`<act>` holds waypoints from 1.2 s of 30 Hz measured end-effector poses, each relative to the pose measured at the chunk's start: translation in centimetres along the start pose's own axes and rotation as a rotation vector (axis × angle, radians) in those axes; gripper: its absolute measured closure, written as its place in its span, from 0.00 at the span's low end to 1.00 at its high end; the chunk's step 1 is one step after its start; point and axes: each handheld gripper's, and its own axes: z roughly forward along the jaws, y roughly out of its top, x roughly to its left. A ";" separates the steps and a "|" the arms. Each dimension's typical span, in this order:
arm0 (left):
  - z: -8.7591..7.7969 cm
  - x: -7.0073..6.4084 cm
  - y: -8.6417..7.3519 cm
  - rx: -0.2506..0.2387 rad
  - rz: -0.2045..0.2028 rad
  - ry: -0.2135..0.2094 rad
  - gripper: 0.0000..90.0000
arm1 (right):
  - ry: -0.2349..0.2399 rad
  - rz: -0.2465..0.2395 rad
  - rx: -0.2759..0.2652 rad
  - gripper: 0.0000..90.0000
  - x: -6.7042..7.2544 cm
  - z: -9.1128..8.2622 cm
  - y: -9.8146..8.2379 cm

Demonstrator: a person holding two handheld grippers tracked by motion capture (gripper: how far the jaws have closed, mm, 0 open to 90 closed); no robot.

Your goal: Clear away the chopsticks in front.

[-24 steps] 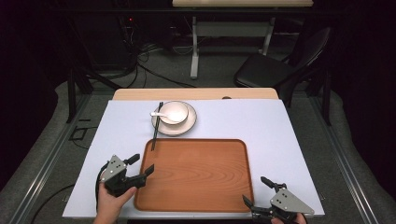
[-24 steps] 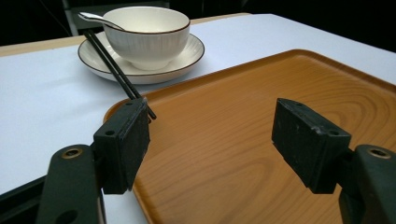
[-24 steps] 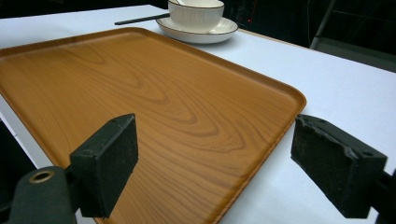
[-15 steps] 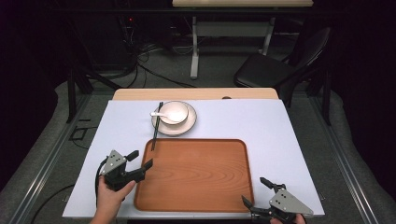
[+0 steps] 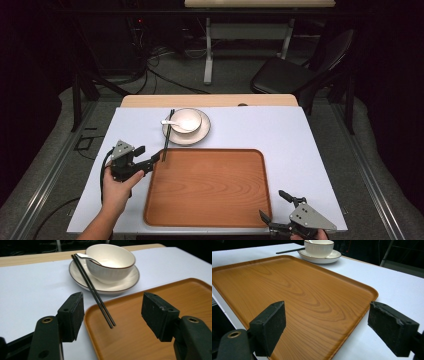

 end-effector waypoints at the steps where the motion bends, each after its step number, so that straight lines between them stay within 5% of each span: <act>1: 0.2 0.2 0.3 0.004 -0.001 0.002 0.40 | 0.001 0.006 -0.001 0.16 0.0 0.0 0.0; 11: 2.6 1.8 2.9 0.066 -0.068 0.038 0.42 | 0.003 0.008 0.002 0.16 -0.1 0.0 0.0; 22: 6.3 2.6 4.1 0.207 -0.163 0.025 0.62 | 0.011 0.014 0.010 0.16 -0.3 -0.1 -0.1; 36: 9.0 2.1 4.3 0.319 -0.148 0.096 0.72 | 0.020 0.016 0.012 0.16 -0.3 -0.1 -0.1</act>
